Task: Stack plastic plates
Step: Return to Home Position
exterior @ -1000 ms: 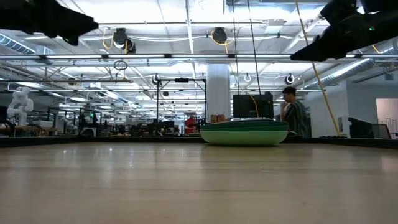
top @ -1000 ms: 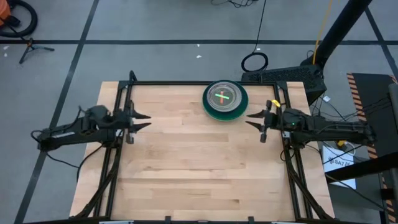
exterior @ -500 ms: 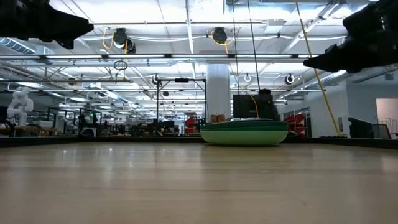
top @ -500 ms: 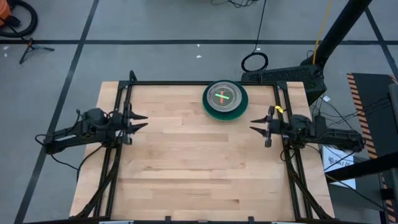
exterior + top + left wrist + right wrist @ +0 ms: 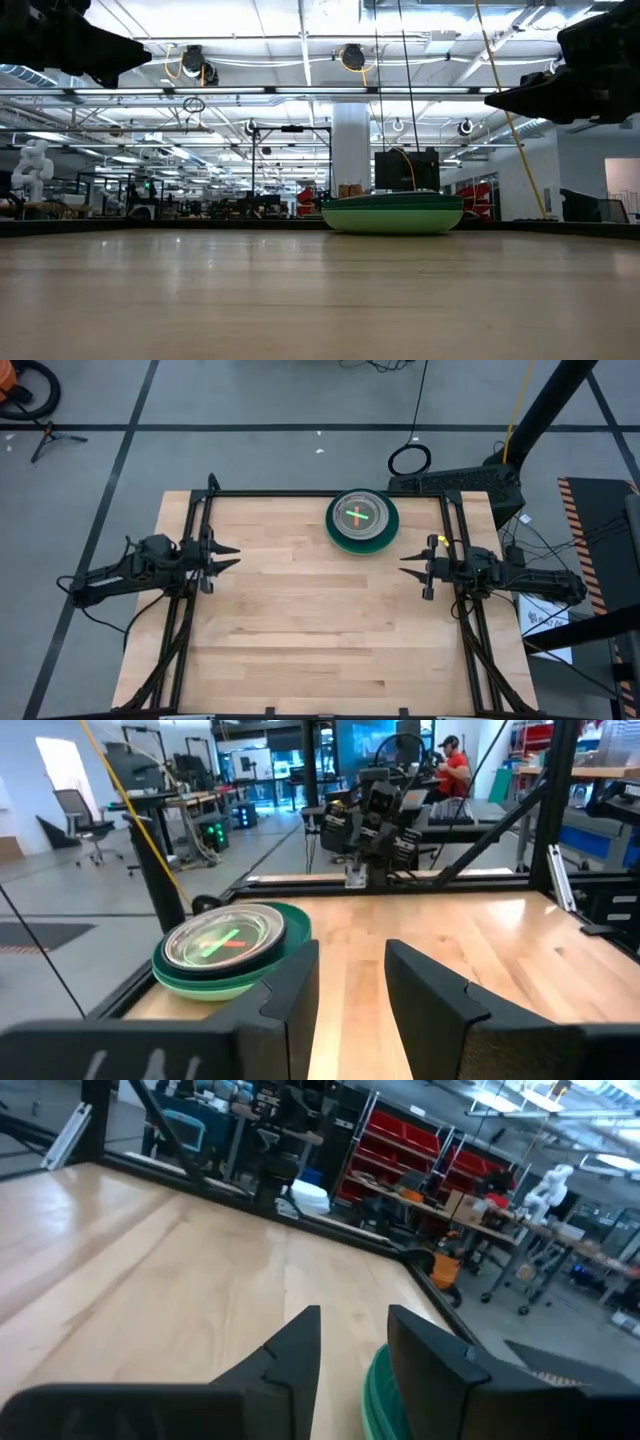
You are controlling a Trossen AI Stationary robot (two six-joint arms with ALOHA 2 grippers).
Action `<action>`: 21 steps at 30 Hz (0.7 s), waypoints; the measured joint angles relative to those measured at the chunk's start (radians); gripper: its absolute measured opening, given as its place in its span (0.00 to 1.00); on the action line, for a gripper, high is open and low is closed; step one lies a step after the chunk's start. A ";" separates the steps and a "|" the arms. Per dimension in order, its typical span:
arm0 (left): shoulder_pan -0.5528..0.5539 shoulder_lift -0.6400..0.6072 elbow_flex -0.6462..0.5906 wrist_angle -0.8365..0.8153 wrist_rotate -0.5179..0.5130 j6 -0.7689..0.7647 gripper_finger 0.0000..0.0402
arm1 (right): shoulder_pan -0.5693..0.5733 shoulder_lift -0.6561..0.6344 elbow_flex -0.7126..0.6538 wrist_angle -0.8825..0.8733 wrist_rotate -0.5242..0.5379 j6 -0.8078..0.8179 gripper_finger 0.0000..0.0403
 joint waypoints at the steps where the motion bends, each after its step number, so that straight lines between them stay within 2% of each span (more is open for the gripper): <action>1: 0.000 0.000 0.000 -0.001 -0.001 -0.002 0.31 | 0.000 0.000 -0.001 0.001 0.001 -0.015 0.28; 4: 0.000 0.000 0.000 -0.028 -0.001 -0.033 0.31 | 0.000 0.000 -0.001 0.002 0.002 -0.039 0.28; 10: 0.000 0.000 0.000 -0.036 -0.002 -0.036 0.31 | 0.000 0.000 -0.002 0.002 0.002 0.039 0.28; 21: 0.000 0.000 0.000 -0.036 -0.002 -0.037 0.31 | 0.000 0.000 -0.003 0.003 0.002 0.047 0.28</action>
